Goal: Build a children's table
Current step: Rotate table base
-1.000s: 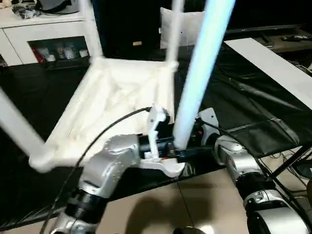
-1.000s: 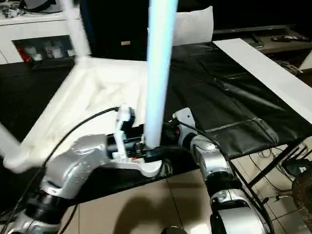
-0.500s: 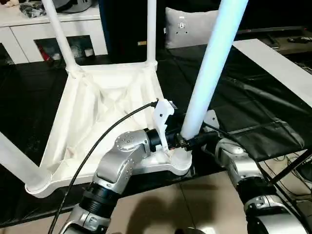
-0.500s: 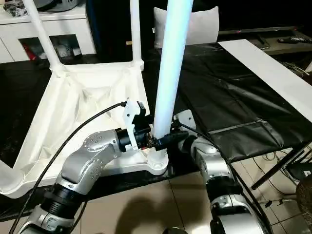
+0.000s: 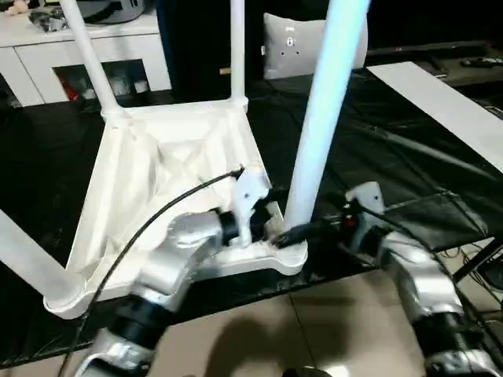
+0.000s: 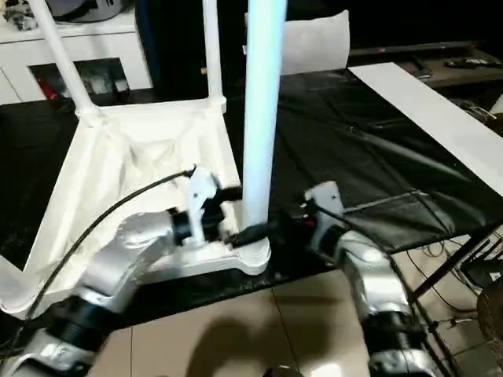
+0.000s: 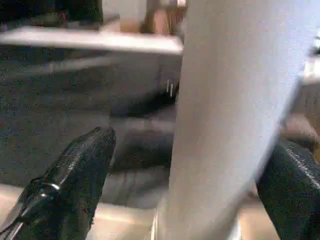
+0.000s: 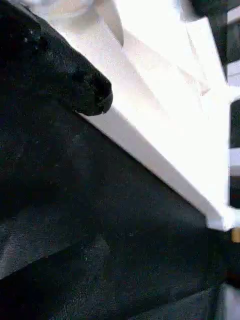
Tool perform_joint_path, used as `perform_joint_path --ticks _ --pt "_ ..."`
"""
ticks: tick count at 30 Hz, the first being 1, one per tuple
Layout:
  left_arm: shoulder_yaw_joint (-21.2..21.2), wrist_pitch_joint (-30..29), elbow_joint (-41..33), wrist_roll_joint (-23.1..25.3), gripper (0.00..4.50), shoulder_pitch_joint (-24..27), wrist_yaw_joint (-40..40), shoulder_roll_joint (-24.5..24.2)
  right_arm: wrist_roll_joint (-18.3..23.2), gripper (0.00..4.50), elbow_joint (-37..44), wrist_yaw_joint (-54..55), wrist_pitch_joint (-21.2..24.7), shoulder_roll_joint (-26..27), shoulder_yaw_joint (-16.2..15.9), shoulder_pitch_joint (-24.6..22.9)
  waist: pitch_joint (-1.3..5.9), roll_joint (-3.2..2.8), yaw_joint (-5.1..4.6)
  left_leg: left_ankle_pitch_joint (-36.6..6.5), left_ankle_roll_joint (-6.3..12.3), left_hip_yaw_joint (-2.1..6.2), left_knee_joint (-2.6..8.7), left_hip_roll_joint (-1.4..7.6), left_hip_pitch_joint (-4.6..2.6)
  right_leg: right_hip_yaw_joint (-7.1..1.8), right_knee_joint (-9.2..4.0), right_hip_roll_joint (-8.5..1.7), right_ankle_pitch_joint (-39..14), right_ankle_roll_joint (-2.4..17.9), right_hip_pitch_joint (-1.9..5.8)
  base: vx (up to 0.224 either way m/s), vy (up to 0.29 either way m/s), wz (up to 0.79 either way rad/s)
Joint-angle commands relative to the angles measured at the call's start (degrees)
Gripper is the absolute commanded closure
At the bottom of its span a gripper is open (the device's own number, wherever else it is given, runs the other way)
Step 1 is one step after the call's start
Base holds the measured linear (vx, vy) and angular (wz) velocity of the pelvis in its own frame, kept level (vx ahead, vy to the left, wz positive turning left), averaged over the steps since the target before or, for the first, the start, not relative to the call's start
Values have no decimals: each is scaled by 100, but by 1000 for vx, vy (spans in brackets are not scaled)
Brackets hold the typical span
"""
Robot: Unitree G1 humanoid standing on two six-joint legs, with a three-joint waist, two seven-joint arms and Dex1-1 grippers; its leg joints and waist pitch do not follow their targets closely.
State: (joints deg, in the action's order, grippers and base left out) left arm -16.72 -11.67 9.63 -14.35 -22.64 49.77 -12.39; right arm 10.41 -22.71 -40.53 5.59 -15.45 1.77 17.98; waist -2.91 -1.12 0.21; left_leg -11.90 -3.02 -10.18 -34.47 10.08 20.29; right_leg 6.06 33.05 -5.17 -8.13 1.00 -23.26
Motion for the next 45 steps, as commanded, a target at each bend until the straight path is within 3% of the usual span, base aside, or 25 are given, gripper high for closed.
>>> perform_joint_path --ticks 1,5,8,10,11,12,15,16,17,23,25,32,33,34,40,43,45 --pt "-66 -140 -139 114 8 73 234 -296 -25 0 363 -136 124 -208 -44 -140 339 0 48 -1660 301 130 455 279 11 -271 -512 -328 -2793 724 273 0 0 0" --pt "-152 -133 2 316 8 54 452 -679 106 0 861 -599 491 -597 -153 -426 333 14 72 -1637 326 133 462 281 17 -274 -494 -322 -2688 736 288 0 0 0" --pt "-156 -222 163 344 33 -34 649 -868 338 0 1236 -1058 619 -846 -161 -598 319 -30 122 -1695 333 131 461 276 0 -275 -514 -343 -2836 708 278 0 0 0" --pt "-155 -208 247 395 45 -65 640 -910 441 0 1341 -1177 717 -919 -148 -633 312 -21 131 -1738 320 128 456 267 -9 -272 -541 -337 -2891 669 278 0 0 0" --pt "-265 -169 399 574 54 -78 698 -1063 588 0 1551 -1466 856 -1139 -179 -728 309 -68 146 -1751 311 141 467 259 -1 -262 -537 -332 -2947 656 285 0 0 0" --pt "-326 -183 410 607 66 -63 743 -1119 592 0 1597 -1527 863 -1207 -192 -758 319 -24 160 -1749 326 136 453 263 -20 -273 -545 -337 -2986 593 281 0 0 0" --pt "-387 -211 388 608 79 -25 804 -1171 586 0 1636 -1558 867 -1281 -177 -788 320 -48 181 -1629 332 133 448 251 -4 -265 -557 -349 -3116 561 273 0 0 0" --pt "-381 -234 387 598 87 -18 810 -1165 597 0 1660 -1570 897 -1312 -170 -797 319 -23 186 -1617 329 131 443 253 -9 -258 -559 -350 -3159 573 266 0 0 0" --pt "-369 -253 390 593 111 -17 818 -1156 605 0 1693 -1593 942 -1338 -157 -807 320 -30 188 -1609 325 134 443 255 -6 -256 -560 -350 -3155 578 267 0 0 0" --pt "-374 -455 210 529 161 57 1048 -1294 758 0 1795 -1942 1078 -1705 -101 -850 331 -28 202 -1508 385 141 454 271 25 -266 -514 -348 -2839 680 300 0 0 0" --pt "-375 -518 53 511 167 123 1079 -1374 812 0 1871 -2025 1113 -1793 -98 -875 328 -20 200 -1499 407 128 442 257 20 -257 -537 -348 -2953 646 292 0 0 0" --pt "-203 -719 -515 374 217 376 924 -1416 808 0 1890 -2015 1088 -1846 -19 -884 314 -37 203 -1588 367 131 442 265 3 -242 -563 -337 -3159 602 264 0 0 0" --pt "-195 -751 -579 373 227 395 910 -1427 818 0 1893 -2013 1095 -1856 -23 -885 313 -75 209 -1616 356 139 445 266 -4 -240 -561 -343 -3170 599 266 0 0 0" --pt "-205 -810 -663 400 237 420 893 -1451 845 0 1903 -2016 1098 -1879 -49 -898 309 -25 199 -1672 356 137 444 260 -4 -236 -570 -334 -3197 568 264 0 0 0" --pt "-443 -708 -420 782 286 417 761 -1435 899 0 2042 -2099 1162 -1848 -162 -897 316 -23 193 -1589 374 140 434 238 9 -233 -583 -332 -3299 424 265 0 0 0" --pt "-572 -585 -202 906 296 346 781 -1413 926 0 2030 -2172 1192 -1881 -195 -846 325 -15 193 -1544 395 145 431 242 18 -229 -581 -340 -3300 412 265 0 0 0" --pt "-655 -490 -111 973 326 315 860 -1448 943 0 2036 -2221 1203 -1919 -210 -831 319 -19 199 -1510 426 138 429 243 15 -232 -596 -336 -3259 443 255 0 0 0"
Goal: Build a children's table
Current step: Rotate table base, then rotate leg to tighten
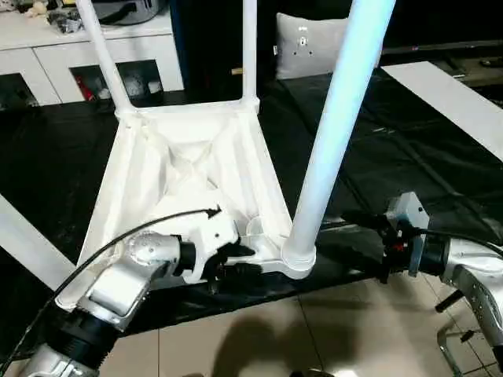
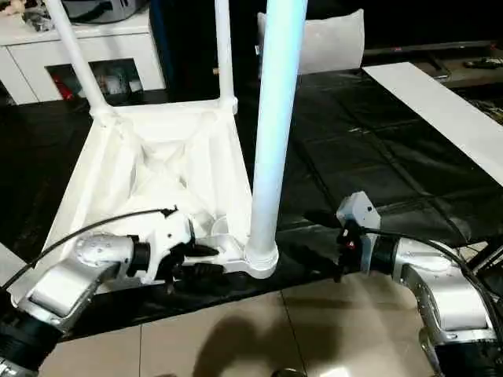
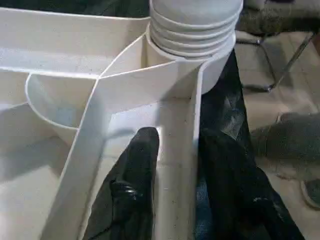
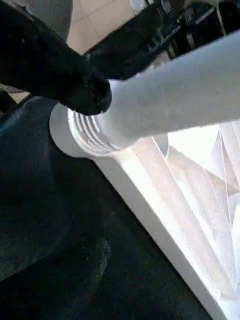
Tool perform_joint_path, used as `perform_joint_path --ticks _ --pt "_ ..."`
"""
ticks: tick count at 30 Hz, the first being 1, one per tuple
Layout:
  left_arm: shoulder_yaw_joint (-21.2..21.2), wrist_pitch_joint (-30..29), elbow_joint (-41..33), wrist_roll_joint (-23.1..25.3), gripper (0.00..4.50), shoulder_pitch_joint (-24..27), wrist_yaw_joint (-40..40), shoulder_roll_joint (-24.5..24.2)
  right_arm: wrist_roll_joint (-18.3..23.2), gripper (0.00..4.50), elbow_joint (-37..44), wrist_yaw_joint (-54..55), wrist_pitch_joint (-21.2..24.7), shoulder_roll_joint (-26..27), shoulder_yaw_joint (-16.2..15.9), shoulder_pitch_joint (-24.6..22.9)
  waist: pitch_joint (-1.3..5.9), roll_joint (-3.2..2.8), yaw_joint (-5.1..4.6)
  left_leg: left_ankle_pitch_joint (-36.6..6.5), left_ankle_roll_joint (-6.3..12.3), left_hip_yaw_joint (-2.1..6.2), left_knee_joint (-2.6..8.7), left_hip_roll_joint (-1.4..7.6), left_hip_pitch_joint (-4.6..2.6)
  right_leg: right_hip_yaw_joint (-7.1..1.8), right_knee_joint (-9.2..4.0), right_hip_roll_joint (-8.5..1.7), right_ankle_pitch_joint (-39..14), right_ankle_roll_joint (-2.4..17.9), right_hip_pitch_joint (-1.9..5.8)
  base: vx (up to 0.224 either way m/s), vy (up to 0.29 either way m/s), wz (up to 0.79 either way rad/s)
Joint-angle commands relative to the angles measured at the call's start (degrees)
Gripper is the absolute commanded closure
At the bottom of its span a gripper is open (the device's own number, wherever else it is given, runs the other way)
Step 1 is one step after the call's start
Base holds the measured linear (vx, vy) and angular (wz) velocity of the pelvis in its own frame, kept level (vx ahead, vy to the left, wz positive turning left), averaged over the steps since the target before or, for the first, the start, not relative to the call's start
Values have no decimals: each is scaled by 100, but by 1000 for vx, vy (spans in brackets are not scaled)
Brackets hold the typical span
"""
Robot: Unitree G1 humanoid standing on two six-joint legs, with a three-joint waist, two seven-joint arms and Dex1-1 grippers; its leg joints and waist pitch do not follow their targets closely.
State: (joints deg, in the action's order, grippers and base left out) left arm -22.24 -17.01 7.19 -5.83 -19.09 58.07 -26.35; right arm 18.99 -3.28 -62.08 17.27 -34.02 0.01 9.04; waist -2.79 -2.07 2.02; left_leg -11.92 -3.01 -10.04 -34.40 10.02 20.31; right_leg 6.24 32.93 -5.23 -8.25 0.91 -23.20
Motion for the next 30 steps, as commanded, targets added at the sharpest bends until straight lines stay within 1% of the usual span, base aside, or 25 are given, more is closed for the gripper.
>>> perform_joint_path --ticks 1,2,3,4,6,7,8,9,11,12,13,14,15,16,17,18,19,20,21,23,25,27,28,29,30 --pt "-131 72 161 133 331 -51 85 -72 98 0 104 -88 48 -79 -31 65 305 76 20 -1548 415 127 424 253 15 -246 -581 -336 -3280 452 254 0 0 0" --pt "-145 85 174 141 331 -56 115 -82 106 0 110 -99 57 -89 -29 65 304 78 19 -1562 407 128 424 252 13 -244 -583 -338 -3297 444 254 0 0 0" --pt "-140 100 196 163 359 -64 129 -87 100 0 103 -109 45 -103 -25 79 306 69 19 -1567 394 129 423 253 13 -245 -581 -342 -3299 441 257 0 0 0" --pt "-130 109 212 179 370 -71 131 -88 90 0 97 -115 29 -112 -24 91 302 74 16 -1582 386 129 423 250 16 -241 -585 -339 -3331 434 255 0 0 0" --pt "-109 157 278 182 376 -103 159 -92 24 0 119 -143 -65 -117 -51 144 298 63 9 -1633 366 132 418 241 9 -228 -599 -341 -3435 400 252 0 0 0" --pt "-109 157 278 182 381 -103 159 -92 24 0 119 -143 -65 -117 -51 144 299 68 7 -1639 365 132 416 237 10 -226 -607 -342 -3463 384 251 0 0 0" --pt "-106 179 303 177 391 -115 175 -92 44 0 123 -168 -45 -105 -58 166 297 66 6 -1666 357 133 413 235 5 -225 -613 -343 -3521 363 244 0 0 0" --pt "-109 248 362 155 414 -137 246 -95 181 0 111 -246 93 -64 -72 245 297 69 4 -1676 364 133 409 230 2 -220 -620 -341 -3541 357 245 0 0 0" --pt "-116 277 399 121 420 -141 346 -109 326 28 -67 -349 134 35 -75 402 299 65 -2 -1685 371 141 411 231 3 -213 -613 -341 -3560 348 243 0 0 0" --pt "-119 280 408 115 436 -140 375 -114 381 35 -130 -397 140 61 -78 448 298 66 -11 -1702 368 146 414 233 7 -208 -610 -342 -3565 359 246 0 0 0" --pt "-150 284 423 113 436 -144 452 -136 370 35 -230 -513 86 56 -138 521 300 93 -14 -1750 366 137 399 234 -11 -207 -629 -350 -3637 356 229 0 0 0" --pt "-150 284 423 113 445 -144 452 -136 370 38 -230 -513 86 56 -138 521 300 78 -9 -1721 362 140 400 235 -9 -216 -616 -354 -3608 369 235 0 0 0" --pt "-251 357 474 128 449 -169 722 -213 366 47 -385 -823 72 34 -299 696 315 99 3 -1625 378 137 410 249 -1 -234 -597 -352 -3431 421 244 0 0 0" --pt "-251 357 474 128 450 -169 722 -213 366 61 -385 -823 72 34 -299 696 326 108 4 -1589 396 143 409 248 11 -230 -567 -351 -3336 470 257 0 0 0" --pt "-297 403 492 140 450 -179 843 -252 373 71 -430 -949 87 25 -362 765 332 87 7 -1511 427 149 422 260 35 -238 -532 -352 -3169 537 276 0 0 0" --pt "-340 451 505 165 450 -190 933 -291 382 77 -457 -1059 97 18 -414 818 329 85 7 -1489 445 139 419 261 32 -245 -544 -351 -3132 546 270 0 0 0" --pt "-399 574 589 226 450 -258 1036 -318 344 77 -599 -1272 90 27 -538 990 349 114 25 -1293 477 127 413 272 32 -264 -493 -358 -2861 670 285 0 0 0" --pt "-399 574 589 226 450 -258 1036 -318 344 82 -599 -1272 90 27 -538 990 349 114 25 -1293 477 127 413 272 32 -264 -493 -358 -2861 670 285 0 0 0" --pt "-415 615 627 242 450 -293 1070 -318 330 106 -668 -1352 88 39 -586 1064 351 93 52 -1179 506 109 408 285 24 -273 -465 -353 -2653 795 282 0 0 0" --pt "-444 695 715 286 450 -389 1168 -308 250 118 -885 -1619 120 43 -803 1258 355 95 74 -1119 498 108 407 297 29 -277 -436 -359 -2529 871 298 0 0 0" --pt "-451 715 739 304 450 -414 1178 -306 198 135 -961 -1669 112 49 -878 1314 353 79 103 -1144 466 98 406 304 11 -281 -435 -360 -2517 916 289 0 0 0" --pt "-473 778 825 350 450 -483 1214 -285 92 164 -1204 -1789 52 125 -1035 1483 352 94 135 -1205 403 95 412 304 2 -282 -434 -363 -2539 934 292 0 0 0" --pt "-475 784 845 357 450 -499 1214 -277 102 164 -1228 -1818 69 151 -1057 1514 352 92 144 -1214 392 94 412 305 1 -286 -433 -367 -2546 928 295 0 0 0" --pt "-477 792 869 361 450 -516 1215 -266 107 170 -1260 -1847 81 177 -1084 1550 357 101 158 -1190 376 99 414 312 -4 -292 -422 -373 -2506 927 301 0 0 0" --pt "-479 799 889 363 450 -529 1218 -256 109 180 -1291 -1868 87 198 -1107 1581 354 96 160 -1207 373 99 417 310 -1 -288 -423 -370 -2513 933 304 0 0 0"
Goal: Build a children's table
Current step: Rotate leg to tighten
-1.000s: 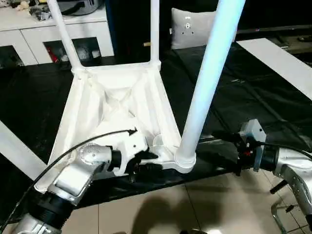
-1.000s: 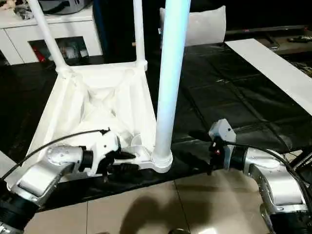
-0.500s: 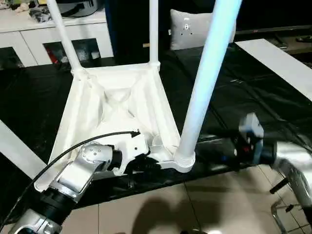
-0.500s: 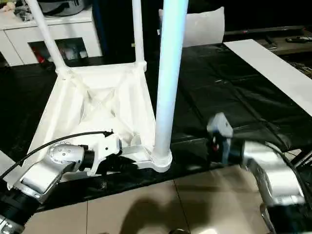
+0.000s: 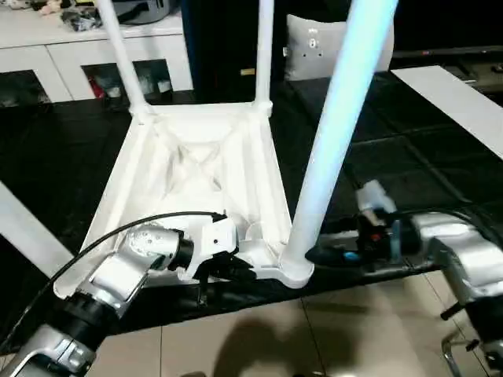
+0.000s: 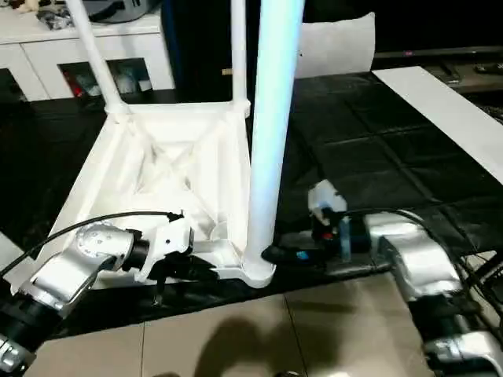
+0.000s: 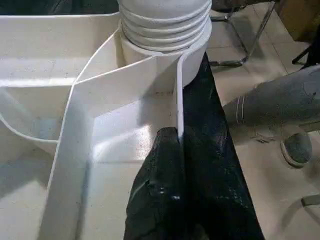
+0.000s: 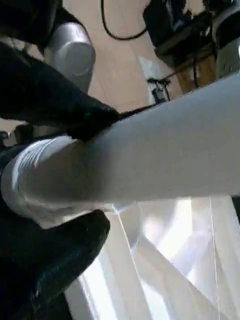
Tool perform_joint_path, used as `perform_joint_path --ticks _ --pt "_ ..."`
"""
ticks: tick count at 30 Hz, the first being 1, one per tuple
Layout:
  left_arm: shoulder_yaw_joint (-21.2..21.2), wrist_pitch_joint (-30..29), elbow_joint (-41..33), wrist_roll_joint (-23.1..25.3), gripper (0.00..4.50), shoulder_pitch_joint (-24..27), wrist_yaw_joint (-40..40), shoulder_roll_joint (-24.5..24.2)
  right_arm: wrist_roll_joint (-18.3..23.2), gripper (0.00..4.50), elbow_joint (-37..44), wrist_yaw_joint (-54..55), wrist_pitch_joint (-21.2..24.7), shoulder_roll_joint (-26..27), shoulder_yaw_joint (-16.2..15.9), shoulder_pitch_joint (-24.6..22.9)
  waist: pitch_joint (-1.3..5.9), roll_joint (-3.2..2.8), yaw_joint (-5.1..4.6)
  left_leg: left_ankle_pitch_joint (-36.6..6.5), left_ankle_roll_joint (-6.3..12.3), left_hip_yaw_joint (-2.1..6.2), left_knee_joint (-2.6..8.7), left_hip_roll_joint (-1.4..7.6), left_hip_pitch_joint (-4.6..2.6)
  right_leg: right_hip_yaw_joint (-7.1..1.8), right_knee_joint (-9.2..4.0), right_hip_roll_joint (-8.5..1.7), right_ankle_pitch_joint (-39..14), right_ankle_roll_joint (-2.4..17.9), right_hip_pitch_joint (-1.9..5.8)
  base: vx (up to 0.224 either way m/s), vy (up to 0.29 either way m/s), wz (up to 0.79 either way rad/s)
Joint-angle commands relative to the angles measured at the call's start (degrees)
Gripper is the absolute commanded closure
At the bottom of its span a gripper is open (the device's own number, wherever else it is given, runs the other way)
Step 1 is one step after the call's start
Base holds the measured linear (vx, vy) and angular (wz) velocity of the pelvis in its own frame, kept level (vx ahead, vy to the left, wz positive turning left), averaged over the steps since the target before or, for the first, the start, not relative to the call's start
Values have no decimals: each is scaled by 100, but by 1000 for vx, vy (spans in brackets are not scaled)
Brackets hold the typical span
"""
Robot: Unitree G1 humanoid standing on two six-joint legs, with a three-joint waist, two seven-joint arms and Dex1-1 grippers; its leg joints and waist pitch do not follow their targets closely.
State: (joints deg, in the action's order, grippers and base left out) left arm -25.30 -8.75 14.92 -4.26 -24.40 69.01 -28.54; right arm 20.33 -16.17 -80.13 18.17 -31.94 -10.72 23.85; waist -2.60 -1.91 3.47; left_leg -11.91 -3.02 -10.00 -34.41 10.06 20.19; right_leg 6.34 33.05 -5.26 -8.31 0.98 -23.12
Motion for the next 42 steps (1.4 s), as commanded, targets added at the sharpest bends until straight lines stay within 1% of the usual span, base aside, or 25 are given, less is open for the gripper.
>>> perform_joint_path --ticks 1,6,12,14,15,16,17,18,19,20,21,22,23,24,26,27,28,30,31,32,33,37,38,39,42 --pt "-177 -22 166 209 450 -36 122 -6 -36 193 -99 -107 -3 54 -97 185 337 93 17 -1218 368 93 418 309 6 -300 -433 -367 -2509 921 296 0 0 0" --pt "-182 0 238 218 450 -67 123 30 -88 244 -341 -162 -98 153 -160 310 329 97 18 -1288 327 99 421 305 7 -295 -450 -374 -2696 860 296 0 0 0" --pt "-168 -44 299 207 450 -104 109 78 1 255 -364 -220 -35 274 -151 315 319 95 12 -1393 286 110 422 293 -9 -285 -493 -379 -3039 716 289 0 0 0" --pt "-143 -148 304 183 450 -109 61 119 95 256 -236 -152 66 319 -112 245 323 96 11 -1367 292 108 424 296 -9 -288 -488 -372 -2990 719 286 0 0 0" --pt "-94 -358 301 127 450 -128 -26 199 116 256 -43 66 159 376 -83 147 323 75 11 -1352 288 107 427 299 -10 -292 -481 -369 -2943 732 287 0 0 0" --pt "-68 -468 298 97 450 -142 -73 243 101 256 45 209 194 408 -71 104 316 88 11 -1350 280 107 434 302 -13 -294 -494 -364 -2926 717 286 0 0 0" --pt "-45 -557 304 82 450 -167 -127 290 34 256 70 434 218 463 -48 92 317 62 8 -1360 259 109 434 295 -16 -295 -487 -372 -2944 731 283 0 0 0" --pt "25 -794 356 63 450 -259 -341 459 -225 256 56 1139 253 665 21 109 312 50 -6 -1420 232 112 436 284 -17 -283 -505 -363 -3040 695 281 0 0 0" --pt "65 -899 402 54 450 -318 -470 567 -360 256 21 1545 288 797 75 138 299 72 -32 -1442 205 109 436 271 -11 -274 -517 -356 -3115 661 274 0 0 0" --pt "65 -899 402 54 450 -318 -470 567 -360 256 21 1545 288 797 75 138 282 78 -69 -1562 132 120 422 225 -17 -228 -568 -349 -3481 510 260 0 0 0" --pt "168 -1092 545 49 450 -468 -817 836 -535 257 -33 2322 489 1070 220 215 289 -5 -109 -1675 66 144 401 202 -37 -192 -598 -366 -3735 382 259 0 0 0" --pt "201 -1144 594 51 450 -515 -924 918 -568 257 -45 2530 567 1146 266 239 269 22 -205 -1807 32 150 388 184 -20 -136 -663 -328 -3882 263 244 0 0 0" --pt "252 -1206 678 60 450 -586 -1099 1045 -597 258 -69 2847 697 1271 352 279 272 24 -228 -1893 17 167 381 178 -32 -110 -688 -330 -3970 203 241 0 0 0" --pt "340 -1269 841 89 450 -708 -1417 1263 -612 259 -125 3432 948 1518 541 355 275 23 -295 -2011 10 187 364 162 -22 -67 -710 -331 -4021 131 243 0 0 0" --pt "439 -1322 1020 99 450 -832 -1724 1475 -676 259 -145 3943 1084 1733 675 402 303 -56 -352 -2112 3 225 375 180 -30 -53 -698 -350 -3845 162 261 0 0 0" --pt "593 -1381 1267 129 450 -999 -2162 1777 -782 259 -143 4607 1193 2018 820 432 319 -47 -452 -2205 -4 256 399 196 12 -8 -698 -331 -3582 185 304 0 0 0" --pt "633 -1345 1376 178 450 -1071 -2345 1906 -834 259 -145 4881 1174 2163 878 428 323 -37 -479 -2181 30 244 394 185 7 -13 -722 -331 -3509 198 286 0 0 0" --pt "634 -1252 1480 254 450 -1134 -2498 2020 -890 259 -150 5104 1093 2304 913 411 343 -36 -508 -2054 118 241 408 195 34 -51 -693 -359 -3225 328 300 0 0 0" --pt "588 -1224 1500 318 450 -1143 -2529 2032 -886 224 -142 5039 919 2328 880 379 353 -28 -505 -1977 180 237 422 212 49 -85 -658 -374 -3027 418 308 0 0 0" --pt "545 -1192 1522 390 450 -1149 -2526 2041 -866 224 -77 4996 771 2371 878 320 351 -27 -501 -1933 210 231 424 216 55 -103 -647 -375 -2935 467 310 0 0 0" --pt "506 -1166 1534 460 450 -1150 -2503 2036 -802 189 78 4889 671 2401 877 220 357 -49 -479 -1818 266 215 427 222 54 -135 -623 -384 -2728 574 311 0 0 0" --pt "471 -1053 1551 510 450 -1124 -2404 1929 -761 162 313 4572 550 2275 802 63 358 -17 -385 -1476 405 168 428 229 68 -175 -592 -382 -2479 713 337 0 0 0" --pt "447 -991 1555 543 450 -1109 -2339 1861 -739 149 382 4422 505 2185 795 6 360 19 -370 -1367 427 155 420 226 76 -187 -574 -386 -2419 762 340 0 0 0" --pt "400 -766 1620 621 450 -1085 -2183 1736 -712 142 487 4140 416 1968 799 -87 365 0 -330 -1291 452 159 414 231 78 -192 -560 -389 -2410 764 349 0 0 0" --pt "339 -579 1605 645 450 -1015 -1918 1555 -640 116 521 3634 245 1584 803 -166 378 4 -231 -1012 531 135 405 245 76 -215 -512 -389 -2127 825 361 0 0 0"
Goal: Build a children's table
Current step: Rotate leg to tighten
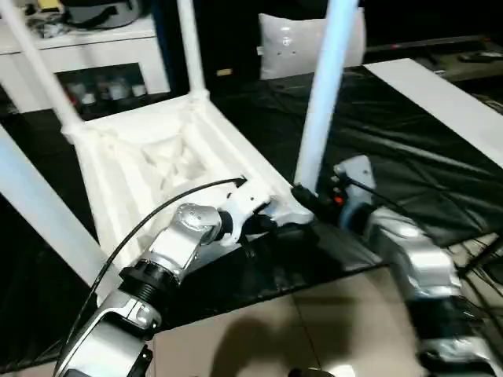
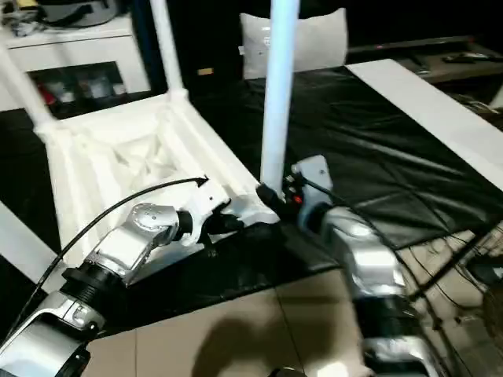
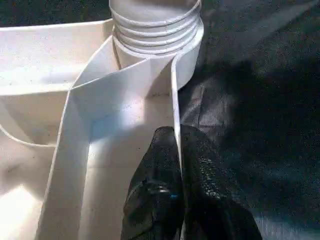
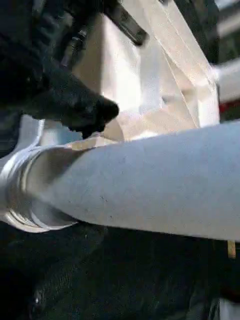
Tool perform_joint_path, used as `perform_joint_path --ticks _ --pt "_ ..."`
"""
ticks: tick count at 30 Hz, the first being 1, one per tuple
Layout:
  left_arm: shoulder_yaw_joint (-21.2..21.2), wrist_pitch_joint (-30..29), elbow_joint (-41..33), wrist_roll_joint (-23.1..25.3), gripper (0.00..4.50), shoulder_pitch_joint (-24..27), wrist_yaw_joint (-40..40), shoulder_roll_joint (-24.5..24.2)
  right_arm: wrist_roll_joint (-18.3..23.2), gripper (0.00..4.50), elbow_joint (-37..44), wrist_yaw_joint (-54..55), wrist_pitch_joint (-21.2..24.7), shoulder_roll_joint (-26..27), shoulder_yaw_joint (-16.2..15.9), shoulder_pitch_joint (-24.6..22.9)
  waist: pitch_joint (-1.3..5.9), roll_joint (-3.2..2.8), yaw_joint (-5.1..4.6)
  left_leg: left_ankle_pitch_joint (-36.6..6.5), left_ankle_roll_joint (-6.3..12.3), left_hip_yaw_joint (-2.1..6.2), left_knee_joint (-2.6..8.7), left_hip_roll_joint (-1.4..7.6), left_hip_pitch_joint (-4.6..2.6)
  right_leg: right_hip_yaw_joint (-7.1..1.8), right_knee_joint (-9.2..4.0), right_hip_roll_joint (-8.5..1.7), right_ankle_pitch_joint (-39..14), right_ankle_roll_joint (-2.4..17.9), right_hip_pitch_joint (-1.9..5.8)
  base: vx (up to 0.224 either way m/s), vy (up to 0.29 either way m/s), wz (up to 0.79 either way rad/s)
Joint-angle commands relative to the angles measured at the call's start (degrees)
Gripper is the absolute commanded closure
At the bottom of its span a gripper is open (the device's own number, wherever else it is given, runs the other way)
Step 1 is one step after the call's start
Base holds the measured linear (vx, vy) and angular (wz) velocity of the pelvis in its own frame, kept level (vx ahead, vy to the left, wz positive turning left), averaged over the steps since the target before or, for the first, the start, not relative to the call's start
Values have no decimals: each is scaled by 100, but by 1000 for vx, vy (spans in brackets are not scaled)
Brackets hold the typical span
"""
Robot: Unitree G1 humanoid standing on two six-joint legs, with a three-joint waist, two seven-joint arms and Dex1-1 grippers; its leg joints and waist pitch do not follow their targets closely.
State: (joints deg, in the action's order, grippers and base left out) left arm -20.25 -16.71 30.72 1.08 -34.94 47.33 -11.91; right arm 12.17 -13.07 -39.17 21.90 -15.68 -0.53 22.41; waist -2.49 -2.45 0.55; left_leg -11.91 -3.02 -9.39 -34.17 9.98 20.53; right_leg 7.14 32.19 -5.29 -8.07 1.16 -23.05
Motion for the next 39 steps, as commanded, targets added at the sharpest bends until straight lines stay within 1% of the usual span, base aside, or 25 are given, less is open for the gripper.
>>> perform_joint_path --ticks 1,2,3,4,5,6,7,8,12,14,15,16,17,18,19,20,21,24,25,27,29,32,35,36,39 --pt "-194 311 4 108 450 66 368 -172 203 105 206 -655 -192 -177 -207 -43 369 59 79 -986 552 77 377 249 48 -290 -426 -387 -2134 820 361 0 0 0" --pt "-217 372 -18 104 450 89 461 -224 219 105 198 -817 -236 -295 -203 -56 379 69 107 -934 589 73 368 258 46 -296 -404 -389 -2052 843 368 0 0 0" --pt "-292 604 -81 92 450 145 722 -347 193 94 139 -1149 -366 -569 -207 -59 383 57 140 -870 617 69 364 265 41 -301 -389 -386 -1973 871 367 0 0 0" --pt "-292 604 -81 92 450 145 722 -347 193 85 139 -1149 -366 -569 -207 -59 389 50 173 -781 631 63 364 275 34 -305 -376 -381 -1867 910 360 0 0 0" --pt "-334 678 -128 69 450 180 901 -417 179 73 91 -1333 -430 -710 -203 -48 389 50 173 -781 631 63 364 275 34 -305 -376 -381 -1867 910 360 0 0 0" --pt "-381 742 -166 57 450 206 1062 -483 146 64 40 -1482 -494 -832 -216 -27 387 44 209 -784 614 69 371 300 18 -308 -353 -379 -1768 983 356 0 0 0" --pt "-490 921 -226 30 450 252 1451 -631 69 64 -51 -1803 -744 -1064 -276 13 382 38 221 -796 613 69 377 307 11 -312 -353 -380 -1751 1009 347 0 0 0" --pt "-543 983 -275 -6 450 275 1673 -710 87 64 -67 -2050 -825 -1175 -322 19 385 34 250 -834 591 64 378 320 -3 -320 -344 -383 -1722 1044 342 0 0 0" --pt "-618 1125 -349 -85 450 299 2115 -864 206 64 -47 -2783 -920 -1460 -483 6 359 49 336 -1005 554 44 397 329 -13 -327 -347 -386 -1861 1079 347 0 0 0" --pt "-725 1260 -393 -118 450 271 2500 -999 341 91 -70 -3397 -1081 -1633 -601 20 362 49 365 -1063 531 43 397 333 -26 -326 -357 -389 -1983 1045 350 0 0 0" --pt "-775 1330 -401 -117 450 259 2662 -1057 380 99 -92 -3623 -1143 -1687 -649 29 365 106 391 -1053 556 40 396 338 -21 -333 -354 -392 -1980 1037 353 0 0 0" --pt "-775 1330 -401 -117 450 259 2662 -1057 380 99 -92 -3623 -1143 -1687 -649 29 364 82 412 -1023 556 48 400 348 -25 -340 -331 -401 -1964 1048 352 0 0 0" --pt "-869 1450 -414 -92 450 240 2915 -1147 390 115 -130 -3942 -1220 -1772 -775 54 371 107 440 -961 575 38 390 349 -30 -343 -327 -401 -1920 1066 339 0 0 0" --pt "-902 1477 -428 -87 450 237 3010 -1178 415 115 -141 -4052 -1193 -1790 -820 67 362 91 464 -948 580 34 395 350 -34 -351 -320 -398 -1908 1083 333 0 0 0" --pt "-939 1496 -442 -78 450 230 3094 -1204 448 142 -147 -4159 -1154 -1800 -862 83 363 90 473 -954 574 34 397 349 -40 -349 -320 -395 -1923 1089 330 0 0 0" --pt "-963 1523 -456 -64 450 230 3172 -1230 490 142 -164 -4279 -1120 -1802 -890 104 364 88 480 -954 567 36 400 354 -44 -348 -320 -396 -1928 1090 332 0 0 0" --pt "-994 1544 -466 -36 450 228 3250 -1259 536 146 -170 -4403 -1074 -1793 -922 121 364 116 496 -919 559 38 403 361 -40 -354 -308 -399 -1904 1104 333 0 0 0" --pt "-1014 1617 -459 23 450 237 3327 -1297 581 189 -169 -4554 -1003 -1765 -980 130 371 114 527 -920 512 34 401 362 -51 -359 -308 -402 -1930 1093 328 0 0 0" --pt "-1014 1617 -459 23 450 237 3327 -1297 581 189 -169 -4554 -1003 -1765 -980 130 371 116 532 -923 507 35 400 359 -48 -358 -305 -401 -1933 1090 332 0 0 0" --pt "-1013 1638 -437 18 450 227 3344 -1300 631 193 -161 -4649 -956 -1765 -1014 124 369 125 546 -919 492 31 397 348 -40 -357 -312 -401 -2003 1051 336 0 0 0" --pt "-1015 1663 -413 17 450 219 3358 -1298 656 219 -165 -4706 -939 -1759 -1039 111 368 130 553 -910 470 32 397 342 -37 -356 -326 -403 -2114 990 336 0 0 0" --pt "-1012 1676 -400 28 450 230 3344 -1286 686 238 -160 -4755 -910 -1722 -1068 79 368 114 559 -916 438 36 397 337 -40 -352 -336 -401 -2218 933 329 0 0 0" --pt "-944 1585 -371 31 450 247 3226 -1242 782 259 -65 -4789 -774 -1666 -1077 18 370 105 560 -912 434 39 398 338 -38 -346 -338 -391 -2210 927 331 0 0 0" --pt "-873 1366 -379 -2 450 259 3137 -1218 998 260 93 -4779 -557 -1604 -997 -42 370 109 561 -922 429 33 397 336 -43 -348 -340 -387 -2195 931 329 0 0 0" --pt "-781 1003 -435 -29 450 284 2960 -1190 1196 262 327 -4538 -212 -1516 -890 -129 370 99 570 -892 416 41 403 344 -40 -348 -330 -385 -2158 950 333 0 0 0"
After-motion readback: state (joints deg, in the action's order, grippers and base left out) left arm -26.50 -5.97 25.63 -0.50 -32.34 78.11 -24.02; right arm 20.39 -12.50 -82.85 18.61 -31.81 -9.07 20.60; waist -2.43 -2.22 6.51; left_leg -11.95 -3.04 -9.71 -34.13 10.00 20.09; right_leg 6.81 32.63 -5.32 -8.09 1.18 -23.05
